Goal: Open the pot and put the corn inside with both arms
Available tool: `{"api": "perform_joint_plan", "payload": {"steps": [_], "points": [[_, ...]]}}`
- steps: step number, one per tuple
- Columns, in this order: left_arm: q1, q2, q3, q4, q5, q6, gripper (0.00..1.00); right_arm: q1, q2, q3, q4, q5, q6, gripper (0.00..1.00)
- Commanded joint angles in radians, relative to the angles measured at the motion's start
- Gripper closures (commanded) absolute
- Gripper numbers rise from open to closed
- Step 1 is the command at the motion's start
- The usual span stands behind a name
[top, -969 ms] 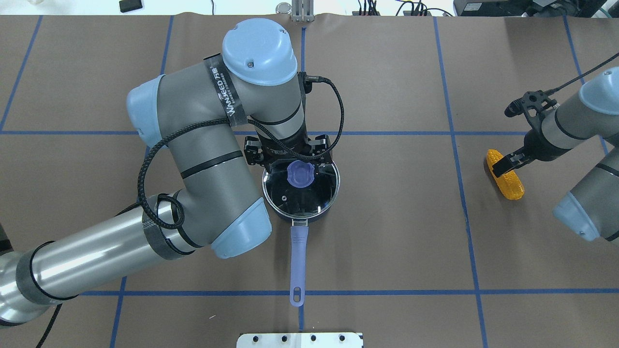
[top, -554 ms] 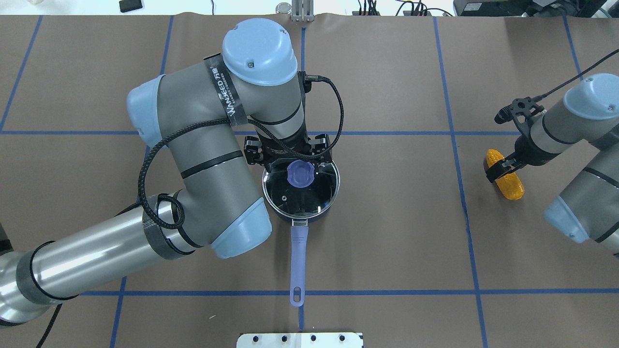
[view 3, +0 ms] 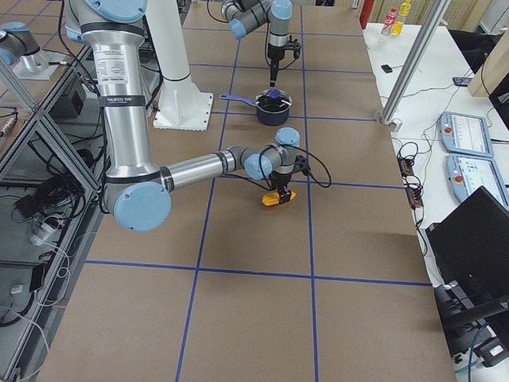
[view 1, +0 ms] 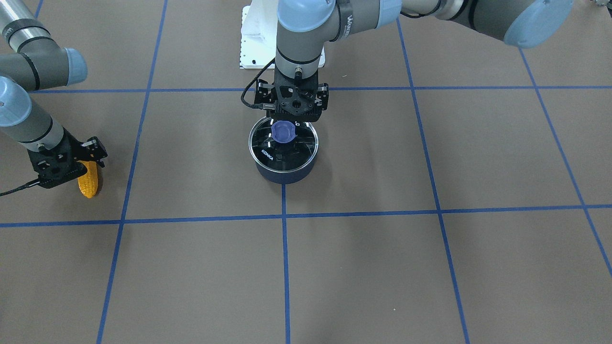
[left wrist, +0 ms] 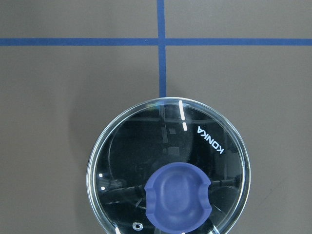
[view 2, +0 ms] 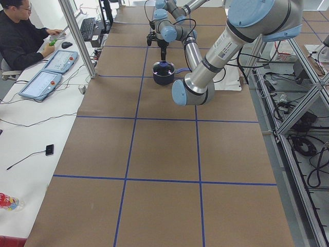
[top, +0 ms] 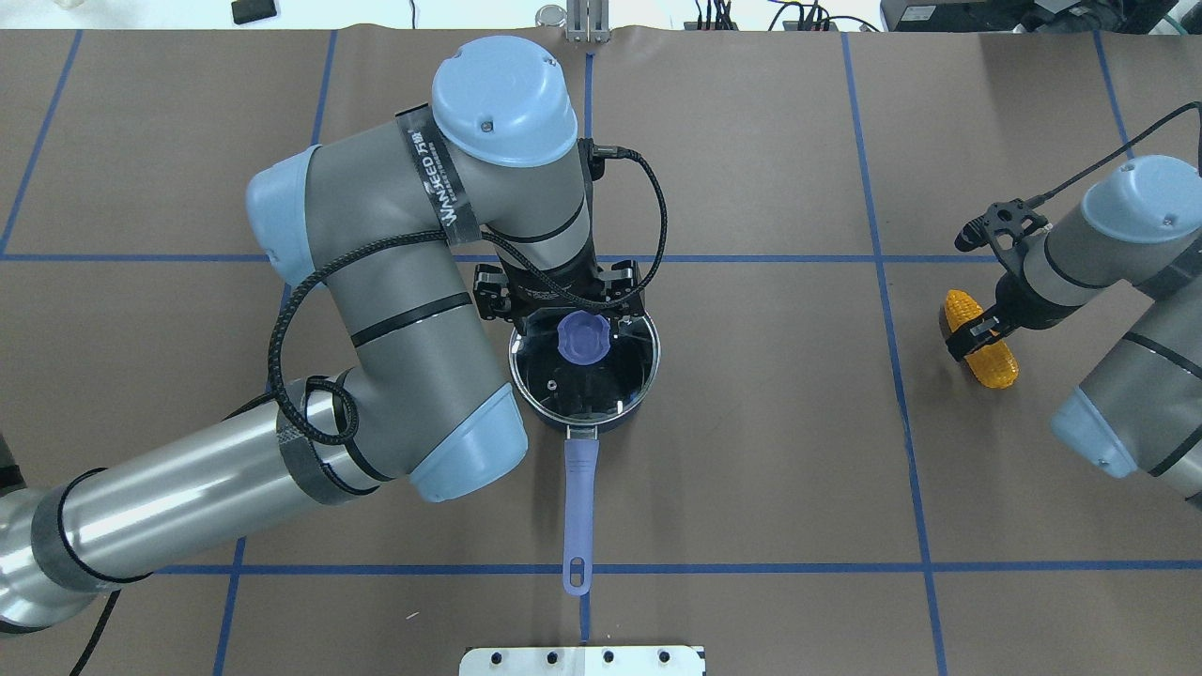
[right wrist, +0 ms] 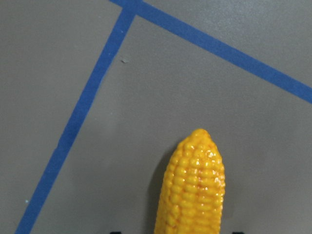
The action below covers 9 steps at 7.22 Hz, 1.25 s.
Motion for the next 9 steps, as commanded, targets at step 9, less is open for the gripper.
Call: {"api": "perform_joint_plan", "payload": {"steps": [9], "points": [[0.000, -0.003, 0.000, 0.000, 0.053, -0.002, 0.00, 0.000, 0.004, 0.039, -0.003, -0.002, -0.029, 0.56]]}}
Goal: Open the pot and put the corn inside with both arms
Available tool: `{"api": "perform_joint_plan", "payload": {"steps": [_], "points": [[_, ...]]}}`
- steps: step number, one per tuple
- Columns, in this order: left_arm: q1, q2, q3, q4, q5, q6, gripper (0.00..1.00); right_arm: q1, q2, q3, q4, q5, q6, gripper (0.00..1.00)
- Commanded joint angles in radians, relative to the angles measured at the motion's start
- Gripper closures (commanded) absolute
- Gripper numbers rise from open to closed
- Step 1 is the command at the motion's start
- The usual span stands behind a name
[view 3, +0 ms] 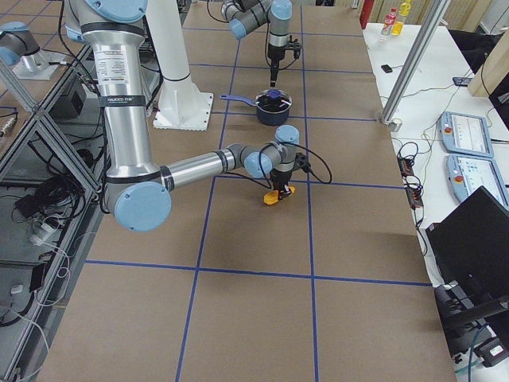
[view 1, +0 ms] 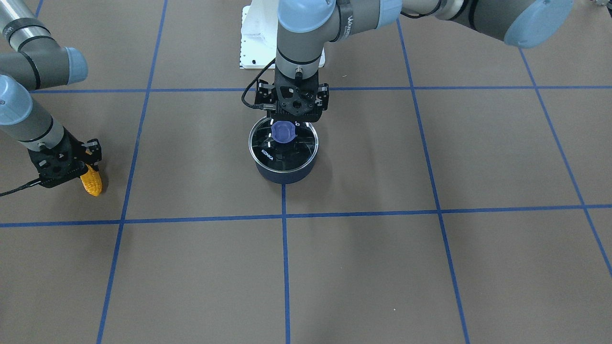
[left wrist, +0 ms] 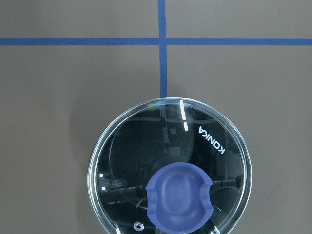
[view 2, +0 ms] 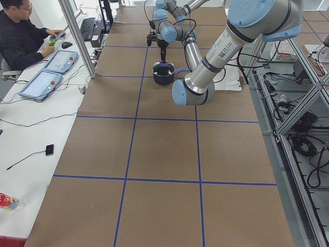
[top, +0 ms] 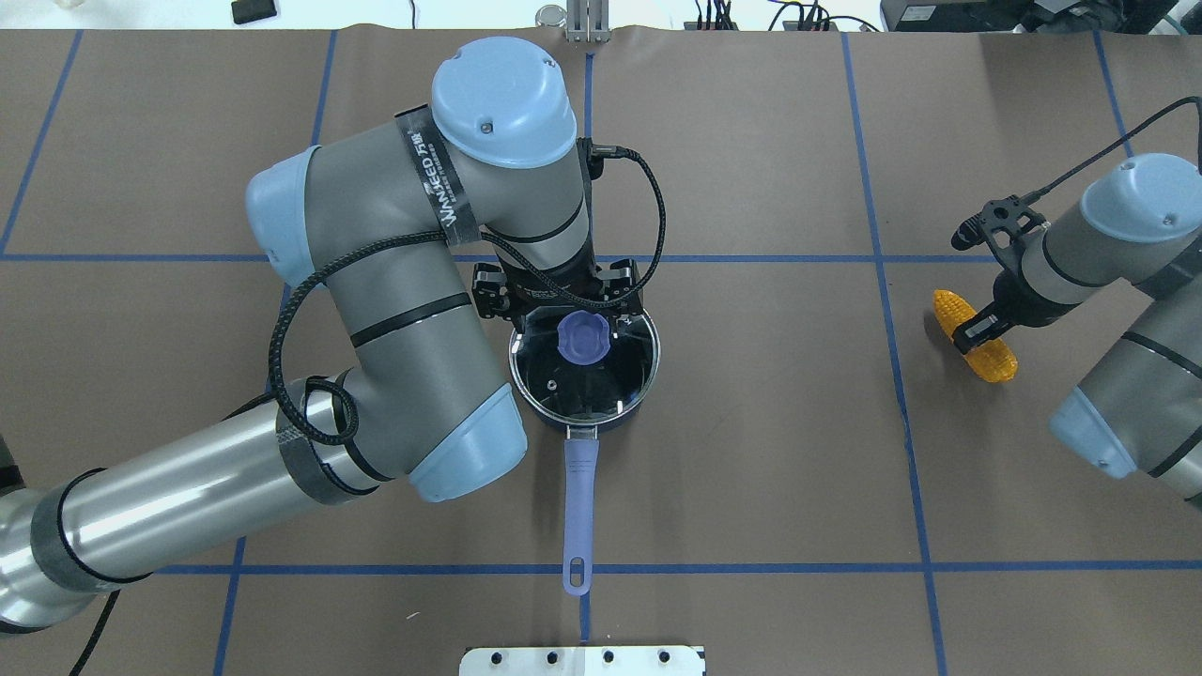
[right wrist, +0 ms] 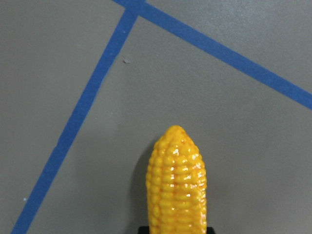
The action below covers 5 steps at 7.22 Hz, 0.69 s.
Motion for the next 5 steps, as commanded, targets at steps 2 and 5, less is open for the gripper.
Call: {"api": "perform_joint_plan", "payload": {"steps": [2, 5], "points": [[0.000, -0.001, 0.001, -0.002, 0.039, 0.008, 0.00, 0.015, 0.040, 0.021, -0.014, 0.014, -0.002, 0.56], [0.024, -0.008, 0.079, -0.104, 0.036, 0.016, 0.01, 0.015, 0.138, 0.013, -0.094, 0.010, -0.001, 0.56]]}}
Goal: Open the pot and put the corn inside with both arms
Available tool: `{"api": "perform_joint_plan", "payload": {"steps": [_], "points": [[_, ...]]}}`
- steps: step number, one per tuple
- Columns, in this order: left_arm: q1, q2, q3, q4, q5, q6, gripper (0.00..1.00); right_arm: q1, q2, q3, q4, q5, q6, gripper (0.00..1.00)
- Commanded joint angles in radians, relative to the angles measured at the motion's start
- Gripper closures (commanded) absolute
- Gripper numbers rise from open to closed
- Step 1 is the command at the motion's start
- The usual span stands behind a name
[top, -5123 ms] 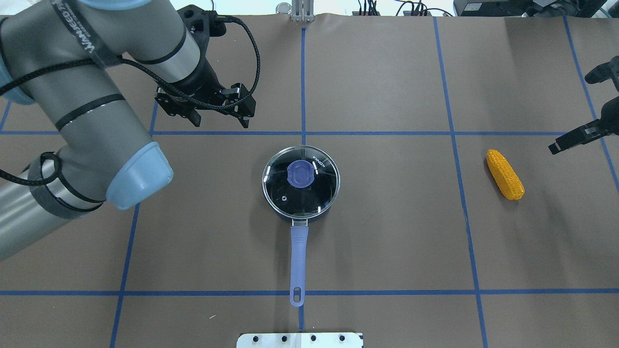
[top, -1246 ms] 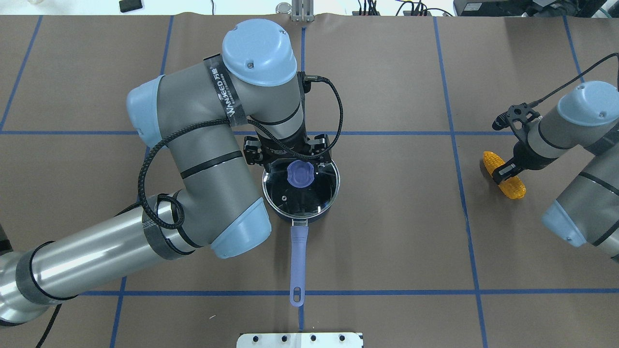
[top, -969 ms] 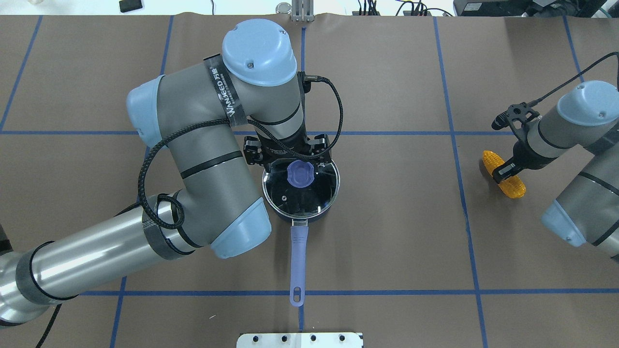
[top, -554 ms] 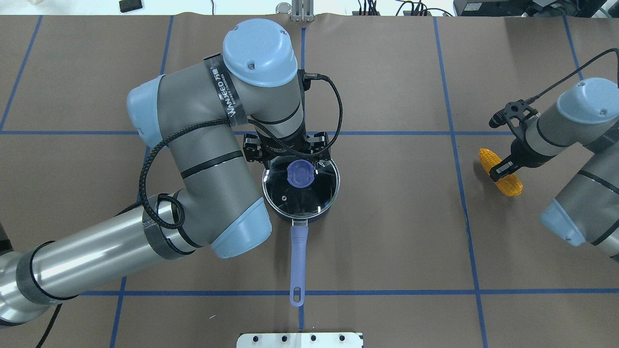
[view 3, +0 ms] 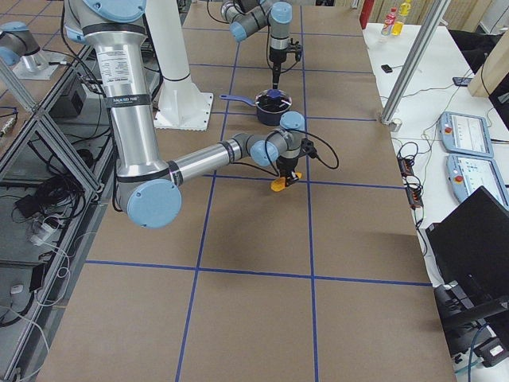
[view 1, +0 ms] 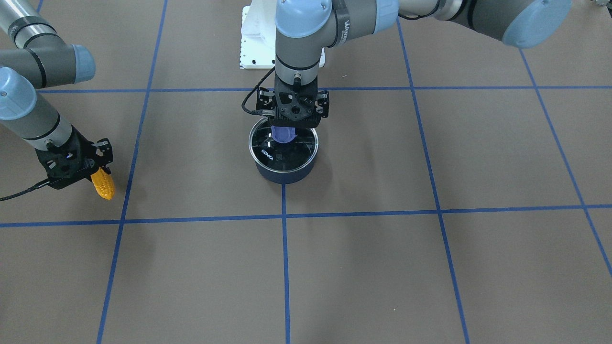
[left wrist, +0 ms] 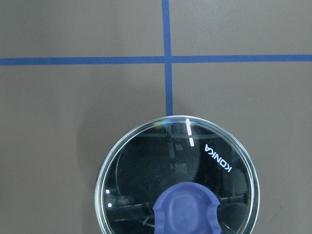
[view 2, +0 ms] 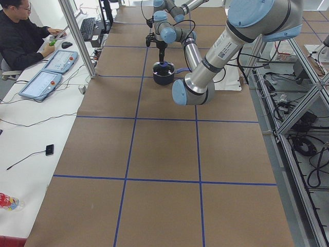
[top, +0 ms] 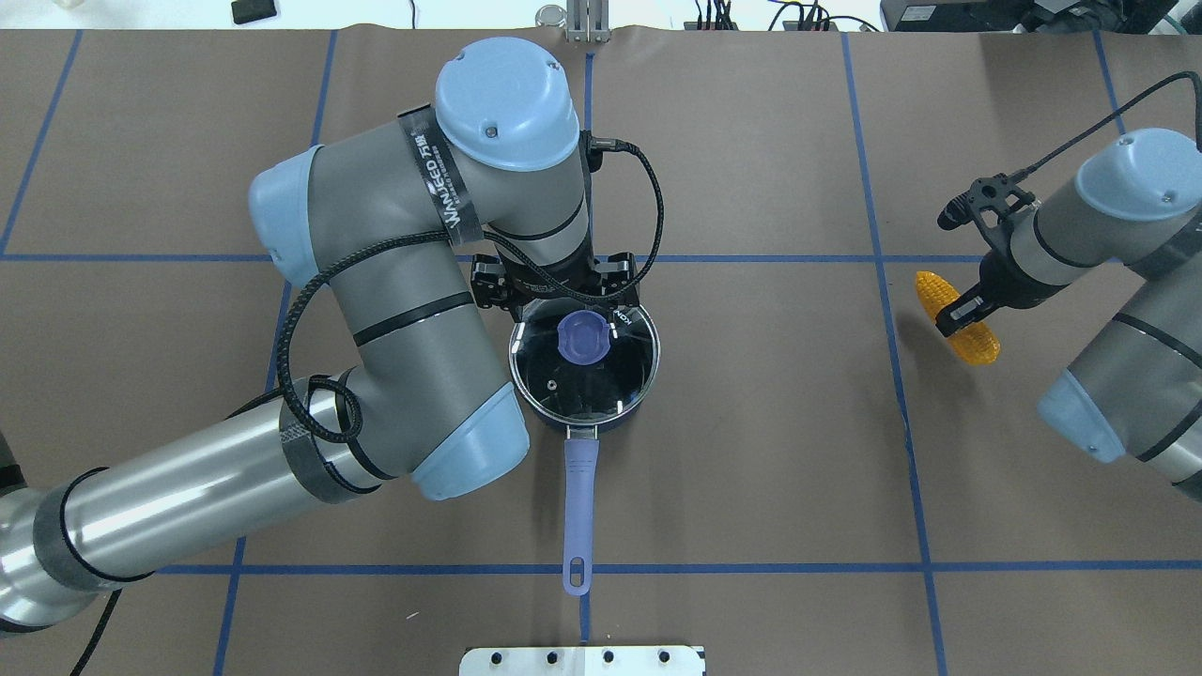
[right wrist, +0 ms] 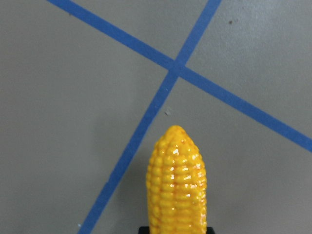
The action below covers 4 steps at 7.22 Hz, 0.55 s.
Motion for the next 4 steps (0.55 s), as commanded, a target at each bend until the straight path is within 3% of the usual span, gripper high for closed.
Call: {"api": "perform_joint_plan", "payload": {"steps": [1, 4], "points": [[0.014, -0.012, 0.055, -0.067, -0.001, 0.001, 0.01, 0.001, 0.074, -0.002, -0.079, -0.003, 0.002, 0.56], [0.014, -0.010, 0.060, -0.069, -0.001, 0.002, 0.01, 0.002, 0.076, -0.004, -0.079, -0.006, 0.004, 0.56]]}}
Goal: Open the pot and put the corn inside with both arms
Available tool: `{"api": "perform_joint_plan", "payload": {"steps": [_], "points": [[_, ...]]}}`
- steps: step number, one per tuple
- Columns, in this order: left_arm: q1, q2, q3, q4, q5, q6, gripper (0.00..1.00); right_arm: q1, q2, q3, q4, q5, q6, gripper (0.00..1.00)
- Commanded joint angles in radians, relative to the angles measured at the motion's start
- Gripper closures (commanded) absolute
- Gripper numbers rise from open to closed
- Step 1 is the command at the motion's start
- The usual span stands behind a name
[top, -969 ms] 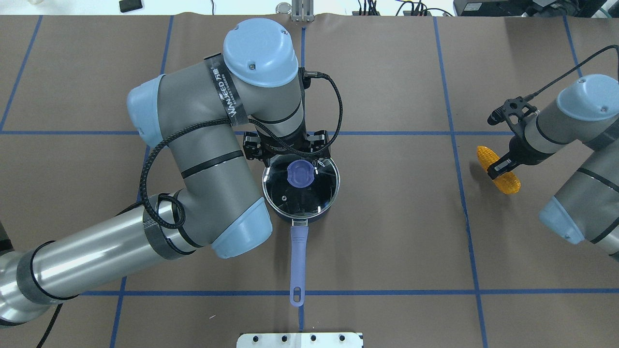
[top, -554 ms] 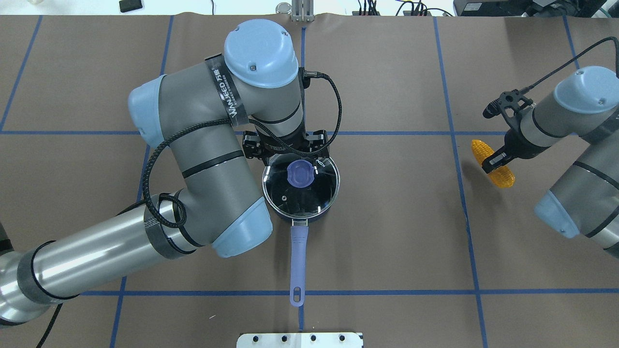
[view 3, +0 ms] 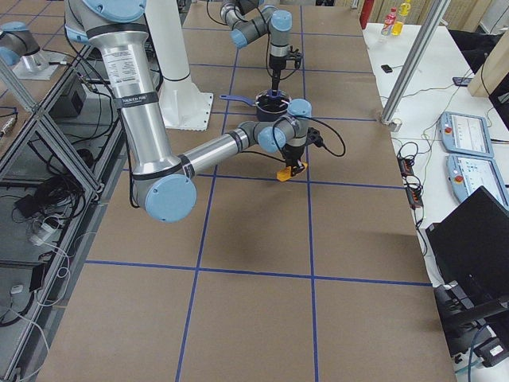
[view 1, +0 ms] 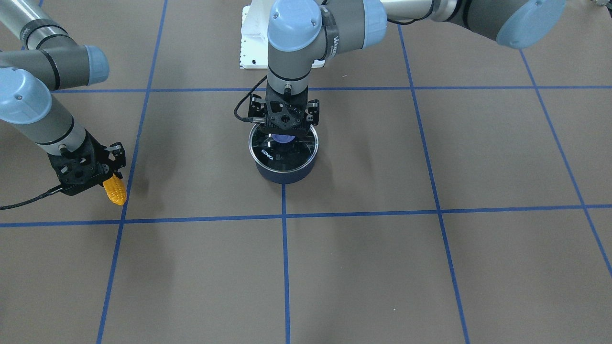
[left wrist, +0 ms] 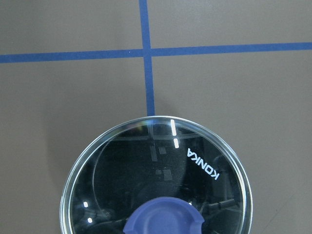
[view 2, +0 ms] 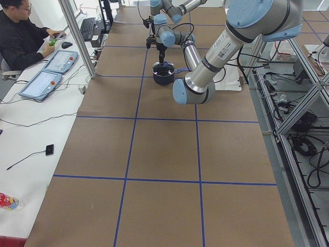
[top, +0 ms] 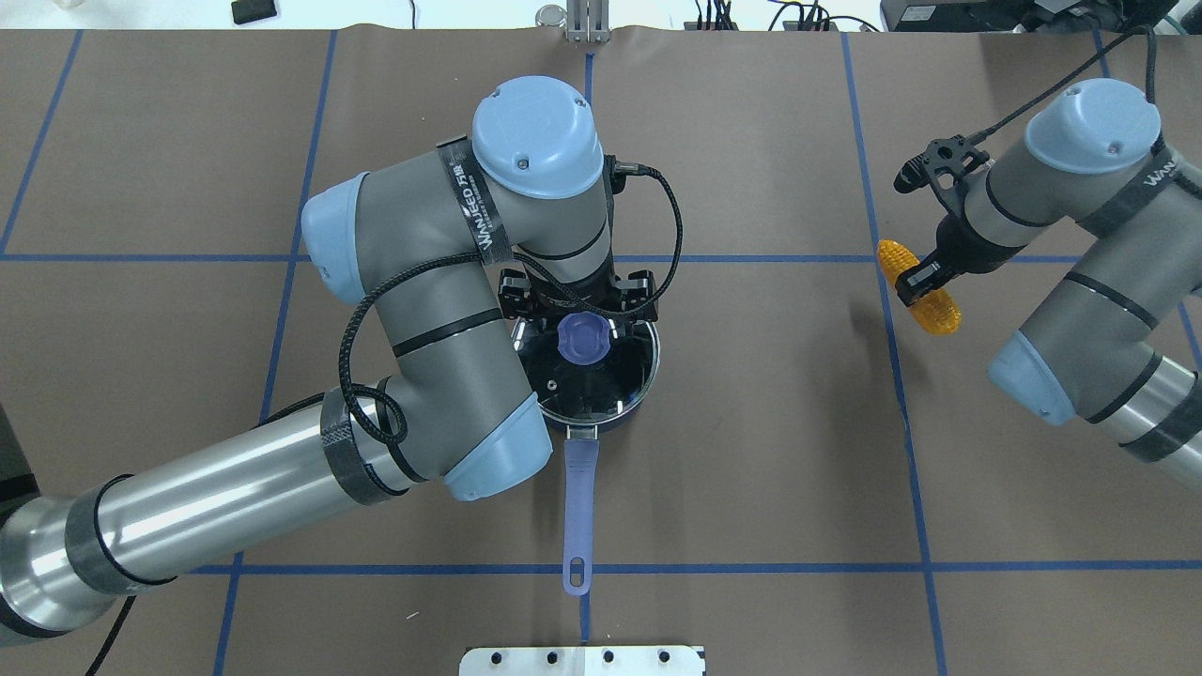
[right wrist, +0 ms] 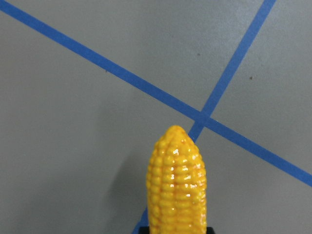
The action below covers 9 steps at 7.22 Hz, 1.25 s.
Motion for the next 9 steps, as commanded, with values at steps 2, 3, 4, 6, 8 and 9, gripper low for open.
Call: {"api": "perform_joint_plan", "payload": {"steps": [2, 3, 4, 6, 8, 9], "points": [[0.008, 0.000, 0.016, -0.001, 0.000, -0.001, 0.02, -0.001, 0.003, -0.001, -0.002, -0.004, 0.000, 0.56], [0.014, 0.000, 0.031, -0.001, 0.000, -0.001, 0.03, 0.001, 0.001, -0.001, -0.002, -0.005, 0.000, 0.56], [0.017, 0.000, 0.036, -0.018, 0.000, -0.003, 0.04, 0.001, 0.001, -0.001, -0.002, -0.007, 0.000, 0.56], [0.017, 0.003, 0.036, -0.018, 0.000, -0.004, 0.19, 0.001, 0.003, -0.001, -0.002, -0.008, 0.000, 0.56], [0.019, 0.005, 0.036, -0.018, 0.000, -0.006, 0.26, 0.001, 0.001, -0.001, -0.002, -0.008, -0.001, 0.55], [0.023, 0.006, 0.036, -0.018, 0.000, -0.006, 0.30, -0.001, 0.001, -0.005, -0.002, -0.010, -0.003, 0.55]]}}
